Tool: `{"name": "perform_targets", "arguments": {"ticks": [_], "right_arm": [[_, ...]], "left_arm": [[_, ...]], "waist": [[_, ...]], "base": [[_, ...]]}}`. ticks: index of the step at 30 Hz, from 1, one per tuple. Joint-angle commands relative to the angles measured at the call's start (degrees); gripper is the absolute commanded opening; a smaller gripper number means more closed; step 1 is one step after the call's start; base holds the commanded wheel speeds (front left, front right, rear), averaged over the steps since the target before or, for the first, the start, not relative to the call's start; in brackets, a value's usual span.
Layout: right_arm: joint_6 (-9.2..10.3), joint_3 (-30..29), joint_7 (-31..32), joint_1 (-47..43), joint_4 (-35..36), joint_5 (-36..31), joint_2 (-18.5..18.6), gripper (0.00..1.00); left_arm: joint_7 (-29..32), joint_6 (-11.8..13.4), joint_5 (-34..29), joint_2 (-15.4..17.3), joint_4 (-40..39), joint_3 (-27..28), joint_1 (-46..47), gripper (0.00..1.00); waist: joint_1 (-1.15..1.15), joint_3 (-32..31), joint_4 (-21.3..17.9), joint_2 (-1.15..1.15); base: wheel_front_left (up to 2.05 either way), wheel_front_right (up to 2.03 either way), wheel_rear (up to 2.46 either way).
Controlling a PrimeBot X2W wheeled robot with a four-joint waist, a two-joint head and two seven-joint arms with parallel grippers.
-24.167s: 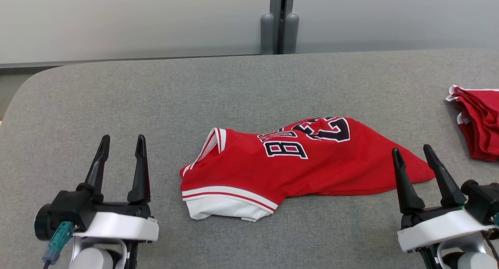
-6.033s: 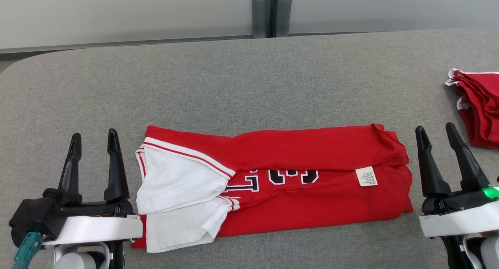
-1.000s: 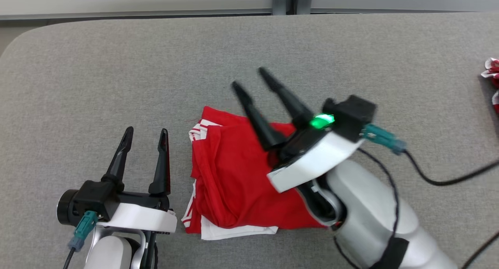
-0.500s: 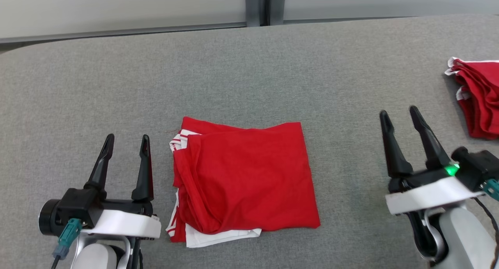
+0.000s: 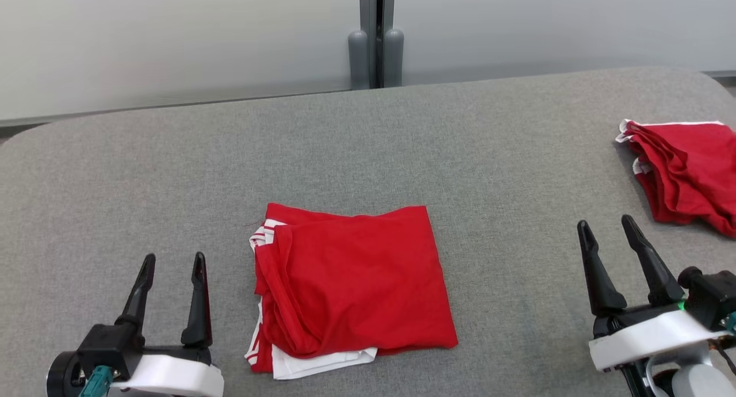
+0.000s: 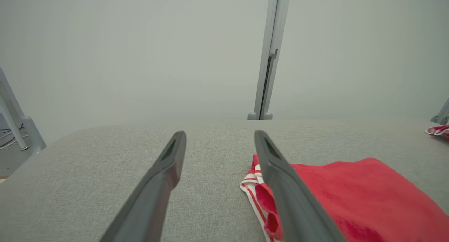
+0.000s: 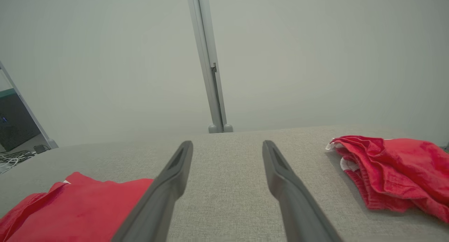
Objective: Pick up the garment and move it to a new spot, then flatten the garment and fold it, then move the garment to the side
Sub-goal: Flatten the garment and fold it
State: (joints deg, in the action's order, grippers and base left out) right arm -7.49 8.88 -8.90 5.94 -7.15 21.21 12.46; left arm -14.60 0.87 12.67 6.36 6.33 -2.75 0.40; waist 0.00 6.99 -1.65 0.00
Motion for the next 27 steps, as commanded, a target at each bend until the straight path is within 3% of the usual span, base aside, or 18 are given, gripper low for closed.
{"name": "perform_targets", "arguments": {"ticks": [1, 10, 27], "right_arm": [[0.0, -0.5, 0.8, -1.9, 0.6, -0.3, 0.1, 1.0], [0.0, -2.1, 4.8, -7.8, 3.4, -1.1, -0.6, 1.0], [0.0, -2.1, 7.9, -10.5, 4.6, -0.9, -1.2, 1.0]], "left_arm": [[0.3, 0.3, 0.4, 0.4, 0.1, 0.1, -1.5, 1.0], [2.5, 1.4, 0.7, 0.8, -0.4, 0.0, -6.4, 1.0], [4.2, 2.9, 1.4, 1.4, -1.1, -0.1, -9.5, 1.0]], "waist": [[0.0, -2.4, 0.0, 0.0], [0.0, -7.2, -0.4, 0.0], [0.0, -9.3, -0.1, 0.0]], "base": [[0.0, 0.0, 0.0], [0.0, 0.0, 0.0], [0.0, 0.0, 0.0]]}}
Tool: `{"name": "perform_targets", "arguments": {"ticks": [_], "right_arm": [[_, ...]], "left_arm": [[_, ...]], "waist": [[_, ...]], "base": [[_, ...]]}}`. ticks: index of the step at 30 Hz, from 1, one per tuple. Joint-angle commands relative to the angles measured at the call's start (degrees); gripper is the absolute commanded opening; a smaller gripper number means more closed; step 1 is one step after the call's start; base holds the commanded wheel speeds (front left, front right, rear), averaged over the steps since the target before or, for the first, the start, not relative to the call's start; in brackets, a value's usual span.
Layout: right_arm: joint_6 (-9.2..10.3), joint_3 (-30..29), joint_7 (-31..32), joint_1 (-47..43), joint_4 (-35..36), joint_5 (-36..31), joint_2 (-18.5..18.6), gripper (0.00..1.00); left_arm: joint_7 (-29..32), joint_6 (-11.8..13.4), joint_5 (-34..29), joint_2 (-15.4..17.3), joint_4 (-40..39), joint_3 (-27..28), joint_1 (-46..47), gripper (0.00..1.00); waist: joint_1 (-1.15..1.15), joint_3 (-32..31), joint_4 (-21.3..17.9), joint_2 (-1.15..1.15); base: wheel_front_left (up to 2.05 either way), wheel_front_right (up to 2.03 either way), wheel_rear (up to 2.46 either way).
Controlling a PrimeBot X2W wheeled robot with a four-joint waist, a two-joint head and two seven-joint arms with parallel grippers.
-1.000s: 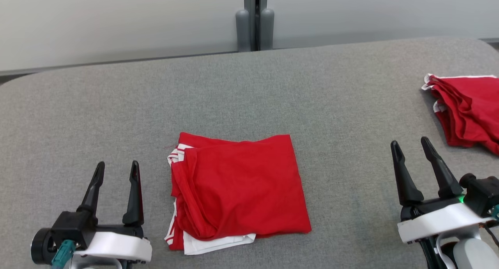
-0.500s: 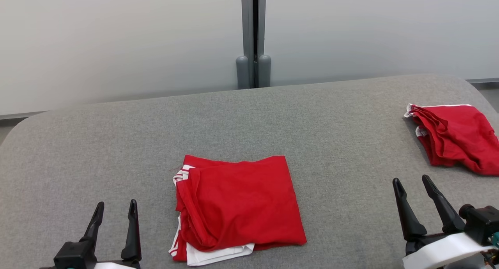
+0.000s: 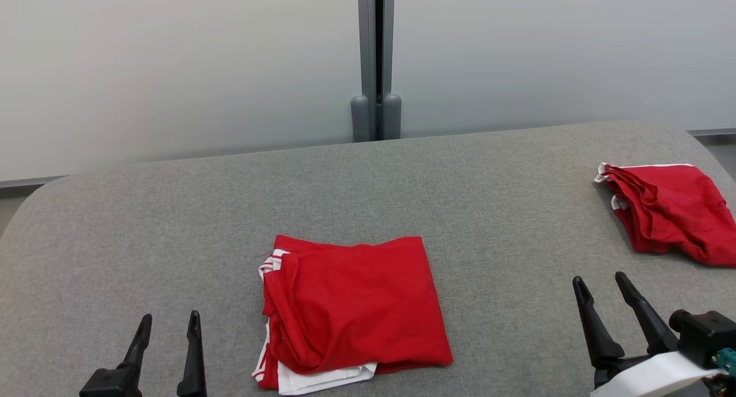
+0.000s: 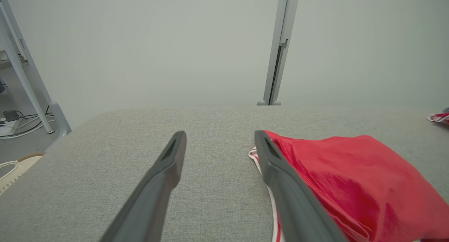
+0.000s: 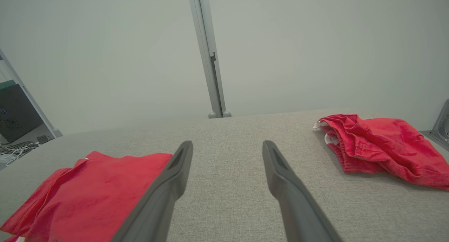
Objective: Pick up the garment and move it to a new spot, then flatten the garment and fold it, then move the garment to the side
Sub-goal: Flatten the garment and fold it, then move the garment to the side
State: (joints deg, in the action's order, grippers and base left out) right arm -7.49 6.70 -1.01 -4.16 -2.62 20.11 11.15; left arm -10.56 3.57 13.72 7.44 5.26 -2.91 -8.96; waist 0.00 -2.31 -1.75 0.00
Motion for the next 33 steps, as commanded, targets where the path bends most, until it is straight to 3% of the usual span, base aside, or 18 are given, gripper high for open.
{"name": "perform_targets", "arguments": {"ticks": [1, 20, 29, 33], "right_arm": [[0.0, 0.1, 0.2, -0.4, 0.0, 0.2, 0.2, 1.0], [0.0, 0.2, 0.9, 0.3, -0.7, -0.6, 0.7, 1.0], [0.0, 3.4, 2.7, 3.6, -3.1, -1.2, 0.6, 1.0], [0.0, 6.7, 2.8, 7.6, -8.4, -0.6, -0.2, 1.0]], "left_arm": [[0.2, 0.3, 0.4, 0.3, 0.0, 0.0, -0.3, 1.0], [0.1, 0.6, 0.8, 0.7, 0.6, -1.0, 1.3, 1.0], [-0.7, 0.3, 0.3, 0.2, -0.2, -2.4, 4.7, 1.0], [-1.6, 0.0, 0.1, -0.4, -0.6, -3.5, 7.7, 1.0]], "waist": [[0.0, -0.1, 0.0, 0.0], [0.0, 0.5, 0.6, 0.0], [0.0, 3.5, 4.4, 0.0], [0.0, 6.5, 7.9, 0.0]], "base": [[0.0, 0.0, 0.0], [0.0, 0.0, 0.0], [0.0, 0.0, 0.0], [0.0, 0.0, 0.0]]}}
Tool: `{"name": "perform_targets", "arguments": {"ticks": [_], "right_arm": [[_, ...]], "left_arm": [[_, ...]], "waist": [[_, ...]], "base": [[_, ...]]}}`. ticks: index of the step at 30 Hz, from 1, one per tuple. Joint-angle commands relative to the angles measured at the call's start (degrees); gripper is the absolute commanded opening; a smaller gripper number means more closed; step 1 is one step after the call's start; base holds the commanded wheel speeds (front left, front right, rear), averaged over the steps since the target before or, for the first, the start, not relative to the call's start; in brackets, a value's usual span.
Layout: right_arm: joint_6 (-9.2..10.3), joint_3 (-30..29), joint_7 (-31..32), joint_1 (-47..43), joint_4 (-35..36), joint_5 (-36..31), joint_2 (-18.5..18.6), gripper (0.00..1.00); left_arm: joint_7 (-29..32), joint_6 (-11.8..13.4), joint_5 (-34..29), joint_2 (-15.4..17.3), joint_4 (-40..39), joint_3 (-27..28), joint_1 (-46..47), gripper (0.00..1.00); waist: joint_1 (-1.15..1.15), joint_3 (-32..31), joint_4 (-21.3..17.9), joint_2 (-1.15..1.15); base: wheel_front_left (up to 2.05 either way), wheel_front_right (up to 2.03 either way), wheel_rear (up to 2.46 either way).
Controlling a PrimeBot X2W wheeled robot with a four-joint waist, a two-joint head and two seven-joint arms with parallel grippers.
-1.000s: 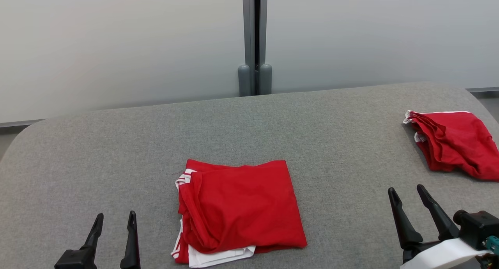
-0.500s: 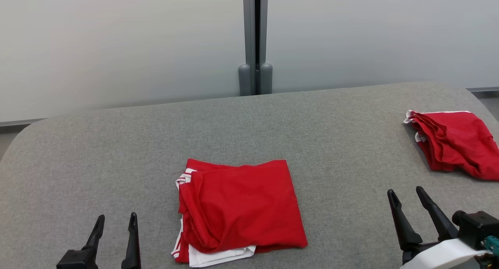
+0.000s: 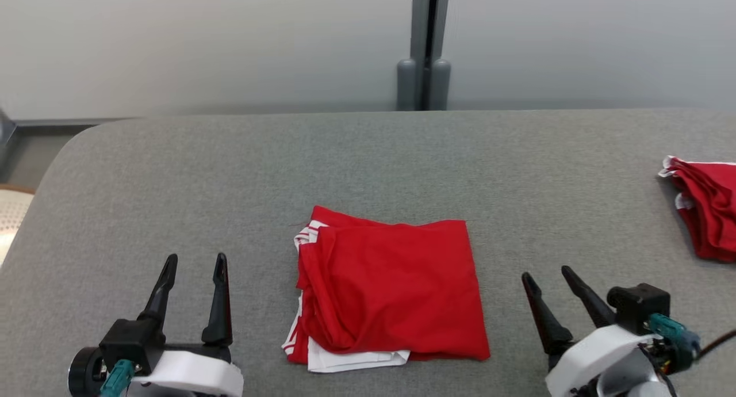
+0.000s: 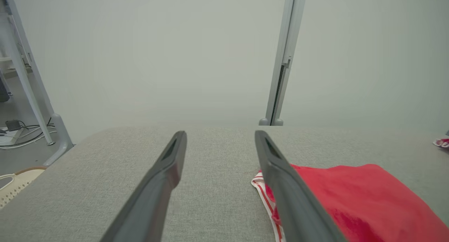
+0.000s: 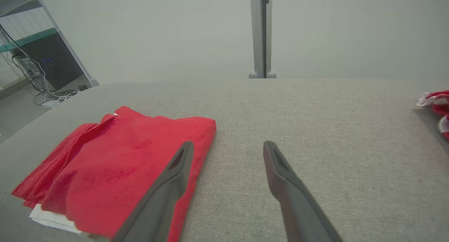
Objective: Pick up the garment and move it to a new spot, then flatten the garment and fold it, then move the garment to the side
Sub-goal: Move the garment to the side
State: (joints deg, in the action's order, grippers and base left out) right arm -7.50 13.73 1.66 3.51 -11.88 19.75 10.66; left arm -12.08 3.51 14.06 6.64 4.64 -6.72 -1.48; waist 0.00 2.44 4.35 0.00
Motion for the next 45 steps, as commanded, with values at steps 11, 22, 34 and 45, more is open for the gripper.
{"name": "perform_targets", "arguments": {"ticks": [11, 22, 34, 45], "right_arm": [[0.01, 4.9, 0.1, 10.4, -21.4, 3.4, -4.3, 1.0], [0.01, 10.8, -1.1, 14.6, -25.2, 5.3, -4.4, 0.0], [0.06, 16.2, -3.9, 17.8, -16.7, 4.7, 3.8, 0.0], [0.06, 10.2, -3.7, 23.9, -14.0, 7.3, 10.9, 0.0]], "left_arm": [[-2.3, -1.3, -0.2, -1.1, 2.0, -2.0, 7.3, 1.0], [-3.1, -1.0, -0.5, -1.1, 2.2, -0.8, 7.5, 1.0], [-3.1, -1.1, -1.7, 0.7, -1.1, -0.2, 8.3, 1.0], [-1.1, -2.7, -3.3, 2.0, -3.9, -2.7, 13.5, 1.0]], "waist": [[0.0, 6.6, 8.6, 0.0], [0.0, 7.3, 5.4, 0.0], [0.0, 8.1, -10.8, 0.0], [0.0, 14.0, -17.8, 0.0]], "base": [[0.0, 0.0, 0.0], [0.0, 0.0, 0.0], [0.0, 0.0, 0.0], [0.0, 0.0, 0.0]]}}
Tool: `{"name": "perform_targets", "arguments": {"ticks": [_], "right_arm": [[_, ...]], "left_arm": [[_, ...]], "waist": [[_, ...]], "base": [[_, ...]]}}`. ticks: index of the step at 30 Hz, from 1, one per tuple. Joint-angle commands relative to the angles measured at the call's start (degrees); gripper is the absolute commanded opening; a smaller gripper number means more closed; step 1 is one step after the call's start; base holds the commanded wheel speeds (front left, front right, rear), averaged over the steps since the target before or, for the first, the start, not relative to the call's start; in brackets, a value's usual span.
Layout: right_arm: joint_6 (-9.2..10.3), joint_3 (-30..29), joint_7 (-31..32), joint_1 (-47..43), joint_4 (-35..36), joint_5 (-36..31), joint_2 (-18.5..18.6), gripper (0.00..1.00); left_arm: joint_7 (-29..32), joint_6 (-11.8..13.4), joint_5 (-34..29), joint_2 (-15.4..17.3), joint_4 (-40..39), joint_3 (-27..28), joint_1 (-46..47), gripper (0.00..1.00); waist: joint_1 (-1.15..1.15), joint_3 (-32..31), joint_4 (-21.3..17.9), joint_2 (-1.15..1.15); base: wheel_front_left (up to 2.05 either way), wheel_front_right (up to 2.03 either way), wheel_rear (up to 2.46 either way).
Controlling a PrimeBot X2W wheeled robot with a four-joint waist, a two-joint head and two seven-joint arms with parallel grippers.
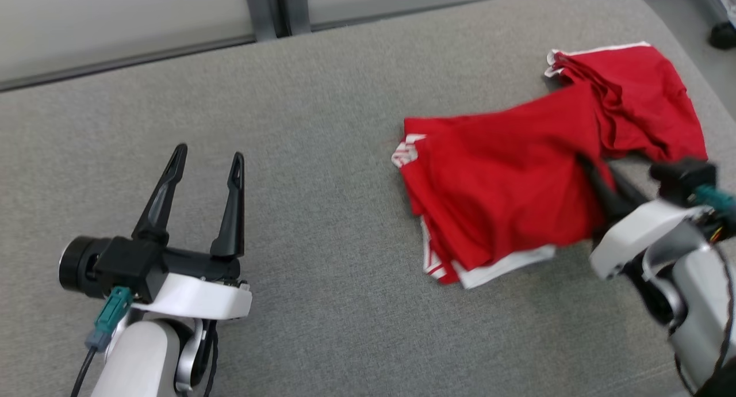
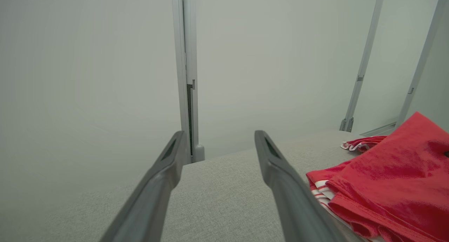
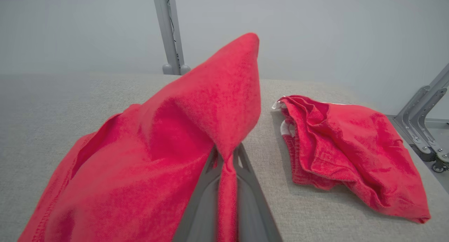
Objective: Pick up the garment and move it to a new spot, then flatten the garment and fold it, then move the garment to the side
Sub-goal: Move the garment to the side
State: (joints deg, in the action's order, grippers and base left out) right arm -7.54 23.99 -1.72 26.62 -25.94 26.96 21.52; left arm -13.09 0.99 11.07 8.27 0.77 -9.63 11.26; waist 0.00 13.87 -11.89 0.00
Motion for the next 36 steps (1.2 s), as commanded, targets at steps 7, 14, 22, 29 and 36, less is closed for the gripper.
{"name": "perform_targets", "arguments": {"ticks": [7, 14, 22, 29, 36], "right_arm": [[0.11, -4.1, -1.7, 9.1, -2.0, 2.1, 8.4, 0.0], [0.11, -12.5, -0.8, 11.8, -2.9, 3.6, 15.0, 0.0], [0.11, -18.9, -0.6, 16.6, -10.7, 2.3, 18.0, 0.0], [0.1, -20.9, -4.5, 20.8, -19.6, -3.5, 16.9, 0.57], [0.1, -25.4, -9.6, 22.6, -28.3, -7.7, 13.5, 1.0]], "left_arm": [[1.0, -2.0, -1.6, 0.6, -1.1, -2.9, 6.8, 1.0], [1.4, -2.5, -2.5, 1.0, -2.7, -4.0, 9.8, 1.0], [2.2, -3.5, -3.6, 1.9, -4.4, -5.2, 13.7, 1.0], [1.9, -3.1, -3.6, 2.5, -4.7, -5.3, 14.9, 1.0], [1.3, -2.5, -3.1, 2.9, -3.7, -5.1, 14.2, 1.0]], "waist": [[0.0, 9.2, 0.2, 0.0], [0.0, 14.5, 1.0, 0.0], [0.0, 21.0, 3.0, 0.0], [0.0, 23.9, 3.7, 0.0], [0.0, 22.1, 2.9, 0.0]], "base": [[0.0, 0.0, 0.0], [0.0, 0.0, 0.0], [0.0, 0.0, 0.0], [0.0, 0.0, 0.0], [0.0, 0.0, 0.0]]}}
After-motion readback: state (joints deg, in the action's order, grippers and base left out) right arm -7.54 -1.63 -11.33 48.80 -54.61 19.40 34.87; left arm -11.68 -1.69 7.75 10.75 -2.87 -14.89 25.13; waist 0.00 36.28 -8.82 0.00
